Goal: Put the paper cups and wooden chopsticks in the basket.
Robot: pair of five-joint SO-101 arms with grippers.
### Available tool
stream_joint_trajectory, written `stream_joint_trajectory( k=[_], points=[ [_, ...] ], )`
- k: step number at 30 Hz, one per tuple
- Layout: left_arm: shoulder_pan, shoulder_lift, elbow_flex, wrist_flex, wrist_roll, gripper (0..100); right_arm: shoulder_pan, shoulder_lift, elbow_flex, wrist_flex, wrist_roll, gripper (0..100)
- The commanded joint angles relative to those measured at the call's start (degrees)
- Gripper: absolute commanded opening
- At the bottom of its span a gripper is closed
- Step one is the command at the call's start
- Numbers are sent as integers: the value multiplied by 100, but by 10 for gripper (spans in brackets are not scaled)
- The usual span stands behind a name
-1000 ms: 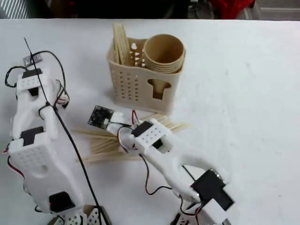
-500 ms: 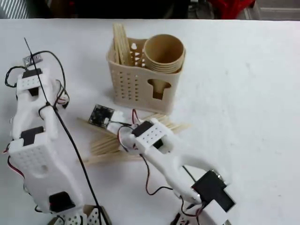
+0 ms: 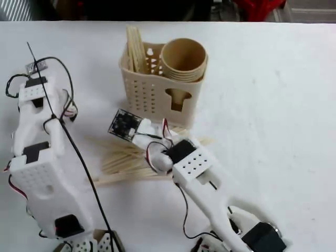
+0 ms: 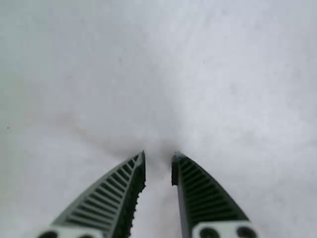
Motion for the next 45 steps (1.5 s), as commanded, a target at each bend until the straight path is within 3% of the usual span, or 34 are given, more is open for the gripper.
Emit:
stream_joint_trajectory(
  k=[1, 5, 11, 19, 25, 38, 42, 45],
  points=[
    [-57, -347, -9, -114, 70, 113, 40, 110, -62, -180, 79, 77],
    [-57, -347, -9, -88, 62, 113, 57, 831, -202, -470, 79, 164],
    [-57, -347, -9, -70, 53, 113, 40, 1912, -519, -822, 88, 161],
    [-57, -347, -9, -70, 53, 113, 75, 2141, -607, -822, 88, 13],
    [-57, -347, -9, -70, 53, 113, 84, 2070, -607, -778, 35, 15],
    [-57, -347, -9, -105, 53, 113, 75, -1121, -607, 629, 26, 16],
    [-57, -347, -9, -105, 53, 113, 66, -2097, -914, 400, 26, 16],
    [-57, -347, -9, -105, 62, 113, 75, -2510, -1415, -338, 18, 16]
  ],
)
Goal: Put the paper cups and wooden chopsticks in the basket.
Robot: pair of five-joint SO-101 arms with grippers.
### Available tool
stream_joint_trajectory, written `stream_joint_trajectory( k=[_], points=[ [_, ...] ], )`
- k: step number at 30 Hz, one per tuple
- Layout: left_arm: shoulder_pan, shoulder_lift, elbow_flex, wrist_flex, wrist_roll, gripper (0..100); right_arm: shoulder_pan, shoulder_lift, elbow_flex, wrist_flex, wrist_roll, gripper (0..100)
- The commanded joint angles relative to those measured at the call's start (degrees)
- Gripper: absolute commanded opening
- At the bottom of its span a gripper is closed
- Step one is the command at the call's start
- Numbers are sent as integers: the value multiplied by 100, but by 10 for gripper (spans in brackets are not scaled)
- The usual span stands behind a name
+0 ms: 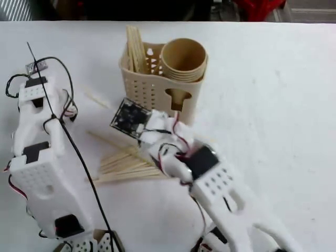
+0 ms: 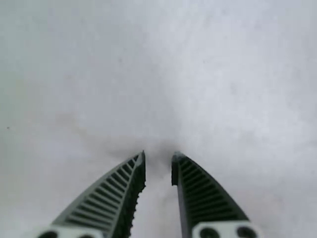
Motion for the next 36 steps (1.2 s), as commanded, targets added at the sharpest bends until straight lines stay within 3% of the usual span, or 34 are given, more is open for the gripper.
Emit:
stream_joint_trajectory(
  k=[1, 7, 14, 19, 21, 30, 36],
  points=[
    [-57, -347, -9, -105, 62, 113, 48, -549, -800, -963, 18, 16],
    [-57, -338, -9, -105, 53, 113, 57, 189, -1415, -3275, 26, 17],
    [-48, -338, -9, -105, 53, 113, 391, 2149, -2479, -4233, -123, 17],
    [-57, -338, -9, -114, 53, 113, 1077, 3169, -3191, -4391, -2268, 17],
    [-57, -338, -9, -114, 53, 113, 1288, 3380, -3191, -4426, -2734, 17],
    [-40, -338, -9, -114, 53, 113, 1209, 3363, -1908, -5341, -2163, 17],
    [-48, -338, -9, -114, 53, 113, 1209, 3354, -1723, -5332, -2154, 37]
  ],
)
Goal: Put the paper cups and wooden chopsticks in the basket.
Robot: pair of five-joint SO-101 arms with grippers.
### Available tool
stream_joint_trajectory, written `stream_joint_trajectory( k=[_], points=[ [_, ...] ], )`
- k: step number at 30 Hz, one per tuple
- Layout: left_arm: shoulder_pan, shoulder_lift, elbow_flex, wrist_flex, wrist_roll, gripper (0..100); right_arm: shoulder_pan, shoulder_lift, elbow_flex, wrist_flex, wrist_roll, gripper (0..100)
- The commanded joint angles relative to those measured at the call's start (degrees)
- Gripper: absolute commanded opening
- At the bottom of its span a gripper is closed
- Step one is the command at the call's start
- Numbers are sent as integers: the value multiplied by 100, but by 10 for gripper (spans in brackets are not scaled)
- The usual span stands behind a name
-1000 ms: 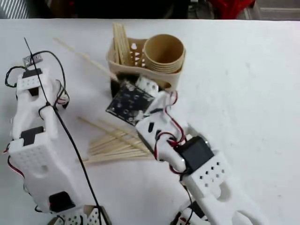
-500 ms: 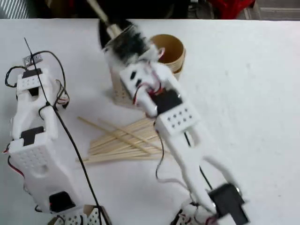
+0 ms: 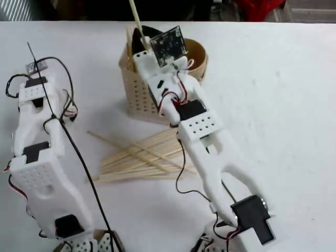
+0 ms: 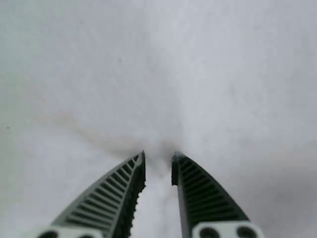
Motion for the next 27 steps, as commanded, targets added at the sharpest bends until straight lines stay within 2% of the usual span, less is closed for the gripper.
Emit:
stream_joint_trajectory(
  k=[1, 5, 11, 14, 17, 19, 23, 27],
  points=[
    [-48, -338, -9, -114, 53, 113, 4, -180, -44, -31, 62, 60],
    [-48, -347, -9, -114, 53, 113, -4, -242, -44, 277, 9, 130],
    [-48, -347, -9, -114, 53, 113, -242, -813, -35, 1077, 9, 130],
    [-57, -347, -9, -114, 53, 113, -567, -1341, -44, 2149, 9, 103],
    [-57, -347, -9, -114, 53, 113, -910, -2009, -70, 3600, 62, 13],
    [-57, -347, -9, -114, 53, 113, -1138, -2448, -70, 4602, 185, 36],
    [-57, -347, -9, -114, 53, 113, -1727, -2774, -79, 6413, 1160, 85],
    [-57, -347, -9, -114, 44, 113, -2035, -2360, 193, 7231, 1600, 91]
  ],
)
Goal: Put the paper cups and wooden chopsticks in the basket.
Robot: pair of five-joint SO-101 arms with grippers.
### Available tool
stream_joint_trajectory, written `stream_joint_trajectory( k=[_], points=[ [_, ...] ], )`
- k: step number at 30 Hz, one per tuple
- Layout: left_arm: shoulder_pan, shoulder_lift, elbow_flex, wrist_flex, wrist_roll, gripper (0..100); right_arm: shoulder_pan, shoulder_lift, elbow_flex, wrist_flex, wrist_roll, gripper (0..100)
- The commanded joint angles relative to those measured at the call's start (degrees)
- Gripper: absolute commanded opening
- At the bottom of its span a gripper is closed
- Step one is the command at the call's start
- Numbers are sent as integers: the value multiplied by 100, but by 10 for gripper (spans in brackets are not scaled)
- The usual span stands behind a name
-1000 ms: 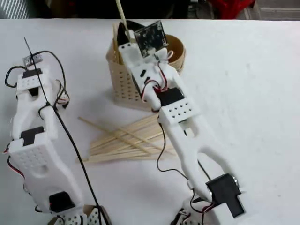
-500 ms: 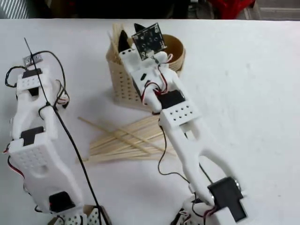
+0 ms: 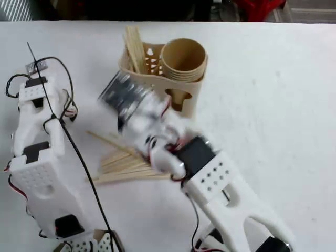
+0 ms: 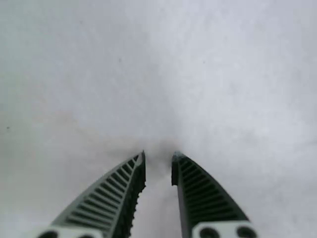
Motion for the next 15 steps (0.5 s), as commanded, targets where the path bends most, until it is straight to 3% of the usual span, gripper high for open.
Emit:
stream_joint_trajectory(
  k=[1, 15],
  points=[
    [-57, -347, -9, -114, 44, 113, -127, 295, 229, 479, 431, 91],
    [-57, -347, -9, -114, 44, 113, 435, 3064, 923, -1314, 1415, 91]
  ],
)
